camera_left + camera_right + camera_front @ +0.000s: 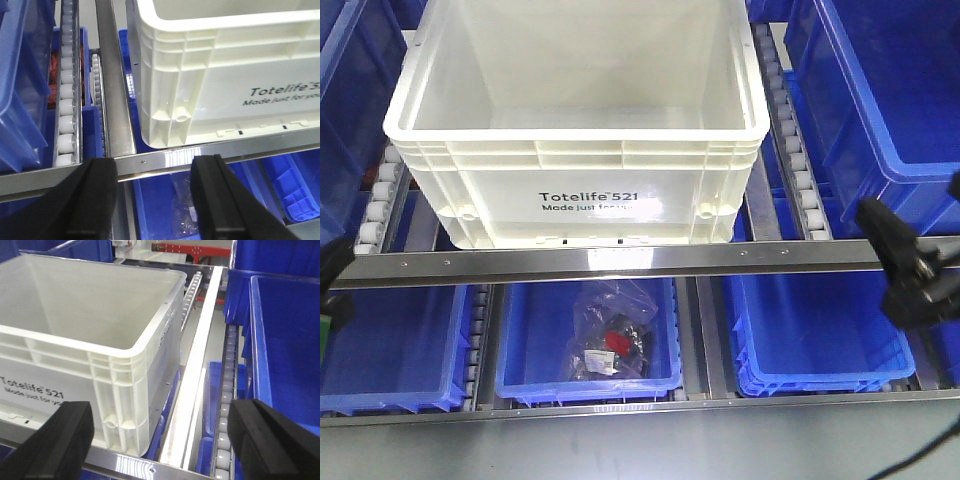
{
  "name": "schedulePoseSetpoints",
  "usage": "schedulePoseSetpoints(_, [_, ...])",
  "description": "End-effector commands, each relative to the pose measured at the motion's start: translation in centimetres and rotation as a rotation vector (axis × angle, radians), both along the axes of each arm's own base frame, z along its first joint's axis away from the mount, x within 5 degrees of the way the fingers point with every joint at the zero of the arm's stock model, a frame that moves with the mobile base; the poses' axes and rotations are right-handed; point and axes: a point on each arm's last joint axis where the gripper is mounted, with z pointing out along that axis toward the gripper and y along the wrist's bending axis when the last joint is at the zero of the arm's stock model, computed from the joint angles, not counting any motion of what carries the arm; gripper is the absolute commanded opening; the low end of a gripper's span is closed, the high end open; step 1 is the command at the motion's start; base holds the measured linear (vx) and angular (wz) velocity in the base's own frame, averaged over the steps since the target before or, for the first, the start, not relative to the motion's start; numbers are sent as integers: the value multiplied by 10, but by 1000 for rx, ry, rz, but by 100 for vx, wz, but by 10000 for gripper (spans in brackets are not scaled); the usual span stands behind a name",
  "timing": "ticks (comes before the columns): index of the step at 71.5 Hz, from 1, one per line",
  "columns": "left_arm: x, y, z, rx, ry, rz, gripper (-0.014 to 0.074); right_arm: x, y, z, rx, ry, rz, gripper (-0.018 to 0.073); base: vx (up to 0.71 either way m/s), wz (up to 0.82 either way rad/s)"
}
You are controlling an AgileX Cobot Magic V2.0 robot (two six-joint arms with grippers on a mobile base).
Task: Place moving items into box and shelve
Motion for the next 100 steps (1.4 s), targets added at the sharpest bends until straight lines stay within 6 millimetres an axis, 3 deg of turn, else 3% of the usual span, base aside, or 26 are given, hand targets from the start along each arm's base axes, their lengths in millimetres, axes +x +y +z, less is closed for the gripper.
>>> schedulePoseSetpoints(1, [-13, 1, 16, -31, -131, 6, 440, -12, -6, 10, 32, -116, -19, 589, 0, 0])
schedulePoseSetpoints(12, [-37, 4, 30, -16, -285, 0, 440, -27, -11, -2, 40, -180, -32, 589, 0, 0])
schedulePoseSetpoints(23, [-37, 3, 30, 12, -288, -9, 440, -21, -13, 1, 36, -253, -62, 589, 0, 0])
schedulePoseSetpoints(45, [-36, 3, 29, 5, -272, -10, 435, -13, -11, -2, 28, -231, -69, 580, 0, 0])
schedulePoseSetpoints(53, [-36, 3, 28, 5, -268, -11, 314, -13, -11, -3, 27, -228, -69, 440, 0, 0])
schedulePoseSetpoints(60, [-36, 3, 28, 6, -265, -12, 48, -13, -11, -3, 27, -228, -69, 158, 0, 0])
schedulePoseSetpoints(64, [-36, 3, 28, 6, -268, -11, -29, -13, -11, -2, 27, -228, -69, -24, 0, 0])
schedulePoseSetpoints(100, [-37, 2, 24, 10, -216, -22, -28, -13, -11, -3, 33, -222, -69, -15, 0, 0])
